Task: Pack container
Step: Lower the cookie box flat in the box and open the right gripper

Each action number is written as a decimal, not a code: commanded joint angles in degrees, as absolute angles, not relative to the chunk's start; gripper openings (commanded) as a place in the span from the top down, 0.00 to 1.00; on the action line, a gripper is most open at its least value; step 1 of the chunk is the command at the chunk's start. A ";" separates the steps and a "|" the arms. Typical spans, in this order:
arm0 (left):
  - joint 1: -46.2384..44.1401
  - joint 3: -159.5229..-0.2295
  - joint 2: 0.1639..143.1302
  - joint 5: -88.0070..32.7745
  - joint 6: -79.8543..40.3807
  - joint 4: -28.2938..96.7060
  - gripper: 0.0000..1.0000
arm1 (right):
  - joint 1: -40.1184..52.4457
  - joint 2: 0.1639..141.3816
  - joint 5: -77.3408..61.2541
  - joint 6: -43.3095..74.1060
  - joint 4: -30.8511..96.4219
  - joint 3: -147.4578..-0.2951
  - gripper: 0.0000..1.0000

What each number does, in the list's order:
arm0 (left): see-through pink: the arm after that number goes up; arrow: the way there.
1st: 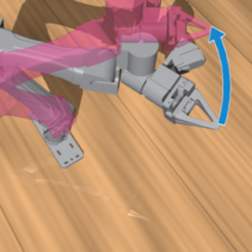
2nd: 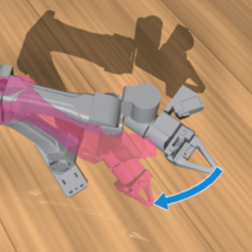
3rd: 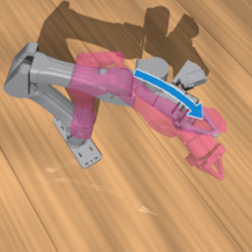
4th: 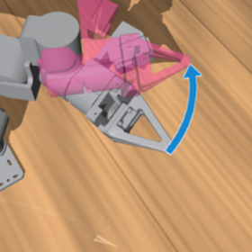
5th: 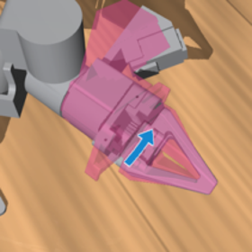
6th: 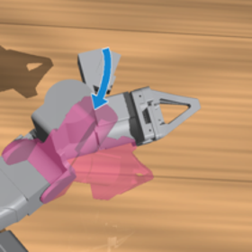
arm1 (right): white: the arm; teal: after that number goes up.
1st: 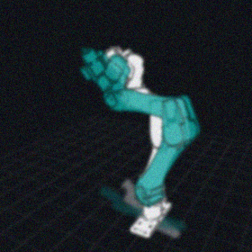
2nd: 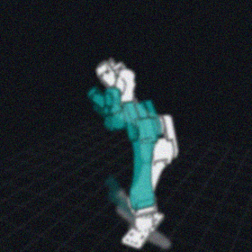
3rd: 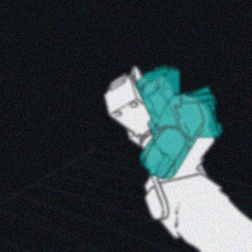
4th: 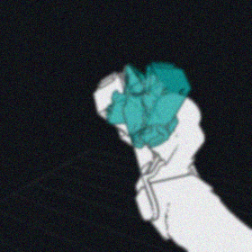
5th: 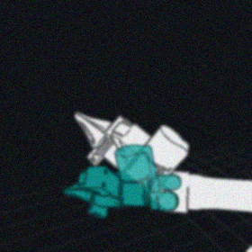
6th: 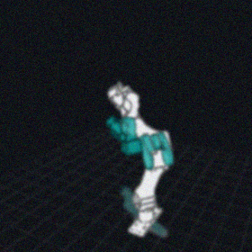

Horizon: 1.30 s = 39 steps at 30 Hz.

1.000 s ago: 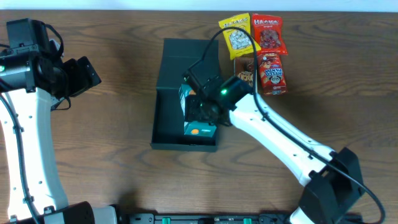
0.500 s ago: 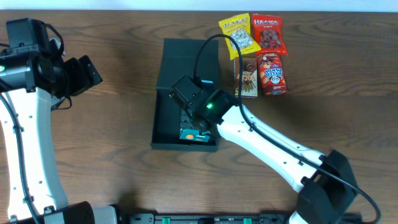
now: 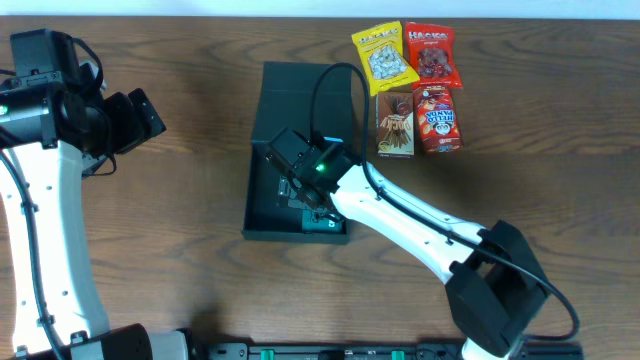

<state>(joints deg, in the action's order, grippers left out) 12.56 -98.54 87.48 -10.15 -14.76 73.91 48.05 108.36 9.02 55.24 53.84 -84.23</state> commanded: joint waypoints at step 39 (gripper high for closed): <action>12.78 -99.15 87.22 -10.00 -14.13 73.60 0.05 | 42.50 118.37 -6.74 20.69 45.93 -93.60 0.37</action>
